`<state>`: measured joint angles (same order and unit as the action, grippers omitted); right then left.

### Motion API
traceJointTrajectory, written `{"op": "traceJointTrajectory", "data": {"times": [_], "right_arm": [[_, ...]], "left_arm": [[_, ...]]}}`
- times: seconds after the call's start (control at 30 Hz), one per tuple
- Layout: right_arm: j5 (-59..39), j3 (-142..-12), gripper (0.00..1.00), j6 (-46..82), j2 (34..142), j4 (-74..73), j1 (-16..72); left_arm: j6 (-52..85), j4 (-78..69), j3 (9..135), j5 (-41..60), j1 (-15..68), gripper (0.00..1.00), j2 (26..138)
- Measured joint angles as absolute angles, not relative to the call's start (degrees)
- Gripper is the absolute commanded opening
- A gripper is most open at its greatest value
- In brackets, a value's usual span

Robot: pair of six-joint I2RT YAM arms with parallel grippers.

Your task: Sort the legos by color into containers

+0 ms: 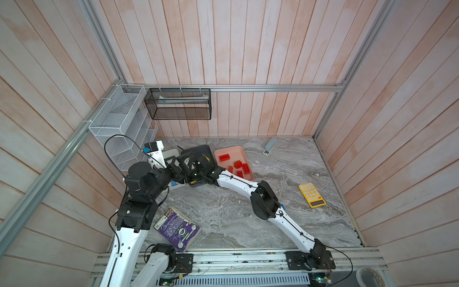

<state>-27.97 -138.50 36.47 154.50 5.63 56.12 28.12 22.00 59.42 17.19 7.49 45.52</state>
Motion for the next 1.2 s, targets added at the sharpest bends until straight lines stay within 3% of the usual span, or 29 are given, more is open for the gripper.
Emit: {"op": "traceJointTrajectory", "data": {"times": [0.17,0.4,0.73,1.2], "right_arm": [[-27.7,-138.8,0.63,38.02,155.74,3.31,56.21],[-26.48,-139.28,0.85,38.76,155.81,1.96,56.21],[-24.58,-138.43,0.82,38.3,155.06,1.76,56.03],[-19.0,-131.02,0.79,32.75,143.72,6.79,54.43]], "left_arm": [[28.14,22.09,58.04,17.74,7.53,1.0,45.52],[28.12,22.22,57.82,17.76,7.53,1.0,45.36],[28.05,23.51,57.82,17.67,7.53,1.0,45.32],[26.79,26.33,57.84,13.91,7.53,1.0,45.39]]}}
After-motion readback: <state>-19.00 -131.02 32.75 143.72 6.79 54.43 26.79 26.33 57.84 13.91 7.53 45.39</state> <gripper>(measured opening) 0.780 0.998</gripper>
